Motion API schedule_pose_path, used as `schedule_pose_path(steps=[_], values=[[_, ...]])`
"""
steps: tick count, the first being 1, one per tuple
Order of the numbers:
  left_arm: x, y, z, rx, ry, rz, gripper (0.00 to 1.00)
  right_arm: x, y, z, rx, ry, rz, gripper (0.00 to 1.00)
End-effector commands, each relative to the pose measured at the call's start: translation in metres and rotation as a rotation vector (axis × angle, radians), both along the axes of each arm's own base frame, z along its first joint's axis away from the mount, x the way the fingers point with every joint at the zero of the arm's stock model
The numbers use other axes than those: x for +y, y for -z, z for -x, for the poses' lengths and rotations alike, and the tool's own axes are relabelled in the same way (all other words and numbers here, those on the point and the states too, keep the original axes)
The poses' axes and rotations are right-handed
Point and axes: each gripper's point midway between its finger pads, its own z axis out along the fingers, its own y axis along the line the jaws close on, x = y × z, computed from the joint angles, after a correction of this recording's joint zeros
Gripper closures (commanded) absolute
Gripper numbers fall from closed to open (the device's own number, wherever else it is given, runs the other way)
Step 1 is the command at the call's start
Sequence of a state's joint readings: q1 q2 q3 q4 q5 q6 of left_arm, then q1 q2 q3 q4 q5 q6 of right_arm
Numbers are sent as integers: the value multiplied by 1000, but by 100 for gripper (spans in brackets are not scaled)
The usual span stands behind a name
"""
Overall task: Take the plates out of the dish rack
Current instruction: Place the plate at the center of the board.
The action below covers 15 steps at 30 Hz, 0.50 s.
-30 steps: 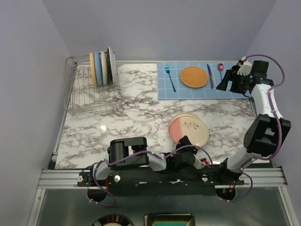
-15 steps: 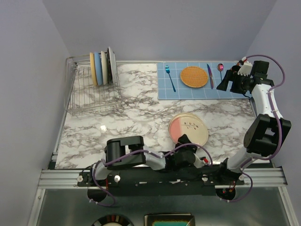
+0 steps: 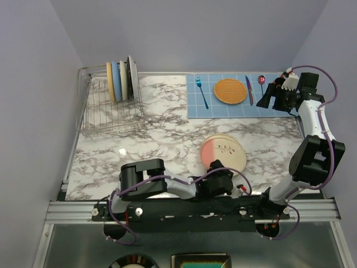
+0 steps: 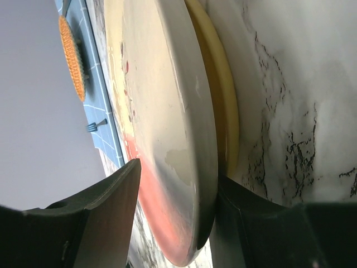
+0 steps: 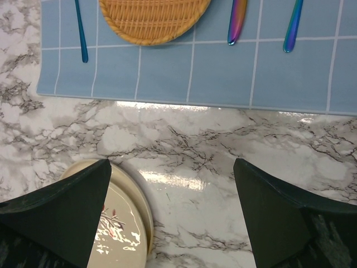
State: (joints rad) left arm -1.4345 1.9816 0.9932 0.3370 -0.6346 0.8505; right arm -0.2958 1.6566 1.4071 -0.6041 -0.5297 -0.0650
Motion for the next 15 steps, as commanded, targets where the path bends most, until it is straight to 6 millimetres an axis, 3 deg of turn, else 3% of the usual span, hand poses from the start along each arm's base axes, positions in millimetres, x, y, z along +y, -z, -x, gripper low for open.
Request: schedule_pose_path(steps=[1, 15], values=[[-7, -9, 4, 65, 28, 20, 43, 1, -7, 2, -32, -17, -2, 0], [-11, -29, -4, 63, 31, 38, 43, 2, -5, 3, -29, -21, -5, 0]])
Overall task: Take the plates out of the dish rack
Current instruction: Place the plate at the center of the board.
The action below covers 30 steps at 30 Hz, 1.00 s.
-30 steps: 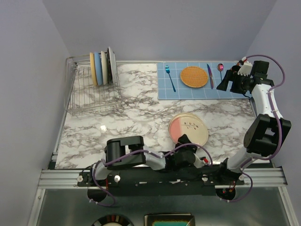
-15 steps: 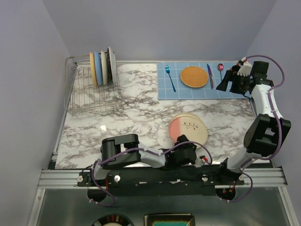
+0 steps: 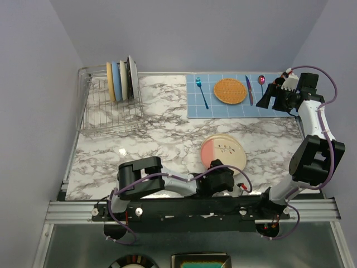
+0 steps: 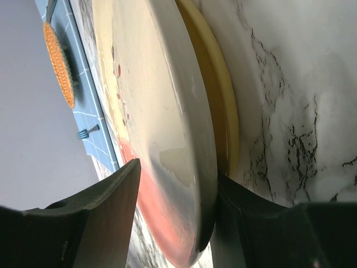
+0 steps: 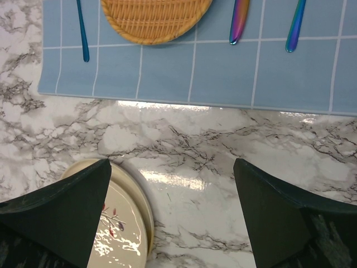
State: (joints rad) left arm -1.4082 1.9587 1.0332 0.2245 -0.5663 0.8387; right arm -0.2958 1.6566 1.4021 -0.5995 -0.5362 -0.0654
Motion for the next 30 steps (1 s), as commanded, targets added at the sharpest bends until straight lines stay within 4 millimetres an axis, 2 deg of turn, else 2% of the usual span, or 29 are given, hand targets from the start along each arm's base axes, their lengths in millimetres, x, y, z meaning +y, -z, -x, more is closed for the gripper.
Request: schedule_pose_path(steps=[1, 12, 30], values=[[-11, -28, -1, 9, 6, 75, 43, 0, -7, 3, -29, -15, -1, 0], [-4, -29, 3, 34, 2, 75, 34, 0, -4, 3, -22, -16, -2, 0], [1, -34, 17, 114, 28, 41, 33, 0, -4, 2, -25, -16, -4, 0]])
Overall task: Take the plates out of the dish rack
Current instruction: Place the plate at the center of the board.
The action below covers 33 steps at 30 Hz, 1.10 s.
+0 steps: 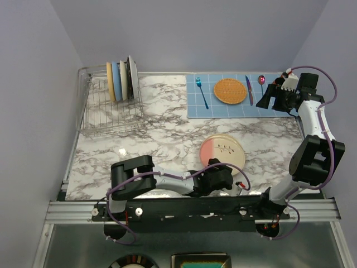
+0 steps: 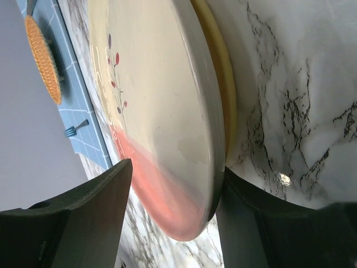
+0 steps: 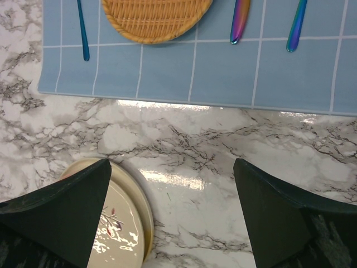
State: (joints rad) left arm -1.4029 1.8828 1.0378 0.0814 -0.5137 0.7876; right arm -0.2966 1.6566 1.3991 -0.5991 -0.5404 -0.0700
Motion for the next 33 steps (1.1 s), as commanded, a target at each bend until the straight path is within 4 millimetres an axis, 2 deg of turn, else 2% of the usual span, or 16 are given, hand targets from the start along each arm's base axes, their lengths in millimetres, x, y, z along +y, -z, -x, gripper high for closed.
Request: schedule_pose_path(steps=[1, 8, 14, 33], values=[[-11, -25, 9, 48, 23, 60, 33, 0, -5, 2, -25, -12, -2, 0], [-10, -28, 14, 81, 42, 32, 33, 0, -3, 2, -21, -13, -5, 0], [-7, -22, 17, 103, 56, 12, 34, 0, -4, 3, -23, -14, -3, 0], [-9, -21, -3, 93, 40, 15, 34, 1, -1, 4, -16, -18, -9, 0]])
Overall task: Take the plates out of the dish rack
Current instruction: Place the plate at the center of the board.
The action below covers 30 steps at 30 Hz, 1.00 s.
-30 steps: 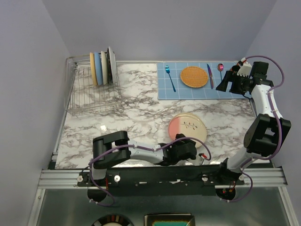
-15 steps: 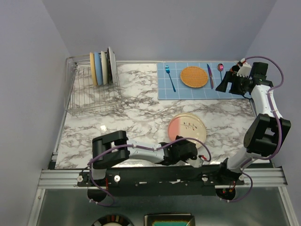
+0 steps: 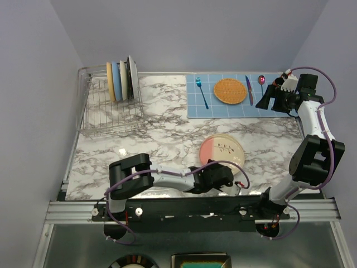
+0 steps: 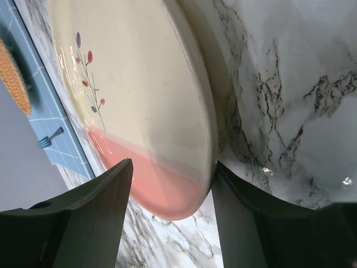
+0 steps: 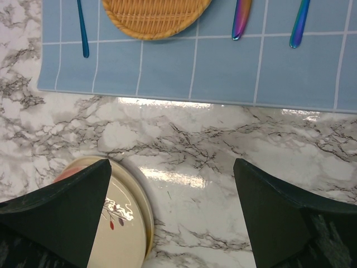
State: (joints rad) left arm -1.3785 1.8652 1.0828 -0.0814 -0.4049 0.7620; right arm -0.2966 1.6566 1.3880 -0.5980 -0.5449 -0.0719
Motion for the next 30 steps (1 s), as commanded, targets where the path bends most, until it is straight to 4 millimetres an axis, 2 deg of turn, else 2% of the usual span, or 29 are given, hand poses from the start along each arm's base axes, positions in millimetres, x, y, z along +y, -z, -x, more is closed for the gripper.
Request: schedule_pose_path(steps=[1, 16, 30], values=[[-17, -30, -11, -15, 1, 86, 34, 0, -5, 2, -25, -14, -6, 0], [-22, -34, -12, 29, 20, 76, 34, 1, -5, 3, -26, -18, -11, 0], [-16, -22, -10, 53, 21, 38, 35, 0, -5, 4, -26, -19, -15, 0]])
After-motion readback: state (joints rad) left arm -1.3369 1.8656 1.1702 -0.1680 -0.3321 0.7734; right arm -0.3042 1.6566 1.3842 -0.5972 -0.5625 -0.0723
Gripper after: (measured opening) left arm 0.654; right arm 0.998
